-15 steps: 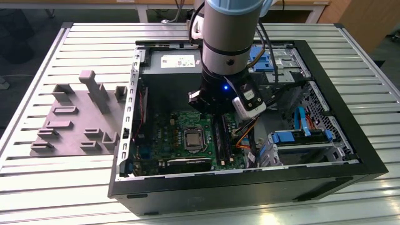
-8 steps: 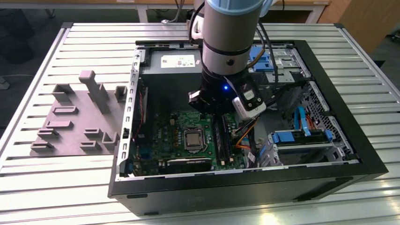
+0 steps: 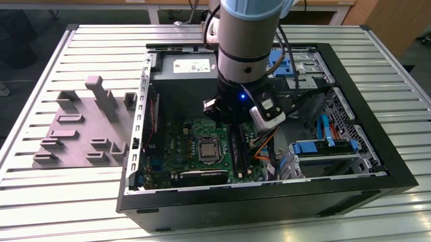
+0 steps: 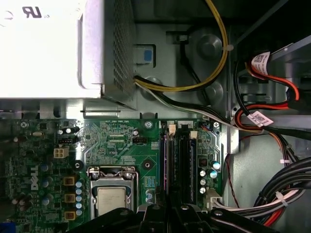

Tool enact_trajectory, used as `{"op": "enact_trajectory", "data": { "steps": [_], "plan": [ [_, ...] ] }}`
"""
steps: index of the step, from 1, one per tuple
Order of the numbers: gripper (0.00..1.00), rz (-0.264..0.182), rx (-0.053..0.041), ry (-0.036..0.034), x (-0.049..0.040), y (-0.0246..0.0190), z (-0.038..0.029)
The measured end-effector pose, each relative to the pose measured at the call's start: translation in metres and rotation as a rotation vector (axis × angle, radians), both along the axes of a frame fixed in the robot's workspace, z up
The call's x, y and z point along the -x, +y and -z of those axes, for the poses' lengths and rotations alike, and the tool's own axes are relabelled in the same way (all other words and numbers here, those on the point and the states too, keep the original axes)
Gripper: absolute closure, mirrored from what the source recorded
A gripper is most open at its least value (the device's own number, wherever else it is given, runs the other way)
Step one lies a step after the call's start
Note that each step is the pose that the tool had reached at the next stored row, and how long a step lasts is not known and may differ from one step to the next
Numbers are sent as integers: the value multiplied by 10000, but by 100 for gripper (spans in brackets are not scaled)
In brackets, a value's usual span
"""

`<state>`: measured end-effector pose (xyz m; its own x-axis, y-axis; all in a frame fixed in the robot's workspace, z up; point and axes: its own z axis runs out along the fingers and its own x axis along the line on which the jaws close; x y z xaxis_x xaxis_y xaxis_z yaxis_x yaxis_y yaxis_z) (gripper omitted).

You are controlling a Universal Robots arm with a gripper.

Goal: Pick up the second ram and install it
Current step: 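Insert the second ram into the second slot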

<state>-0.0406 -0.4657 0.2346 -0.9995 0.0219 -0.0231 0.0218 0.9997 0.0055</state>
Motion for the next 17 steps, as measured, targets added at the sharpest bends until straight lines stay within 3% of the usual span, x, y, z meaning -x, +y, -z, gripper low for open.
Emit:
{"op": "enact_trajectory", "data": {
  "steps": [5,17],
  "plan": [
    [86,47,-3,0,-15,-13,63],
    [86,230,-4,0,-26,-55,130]
  ]
}}
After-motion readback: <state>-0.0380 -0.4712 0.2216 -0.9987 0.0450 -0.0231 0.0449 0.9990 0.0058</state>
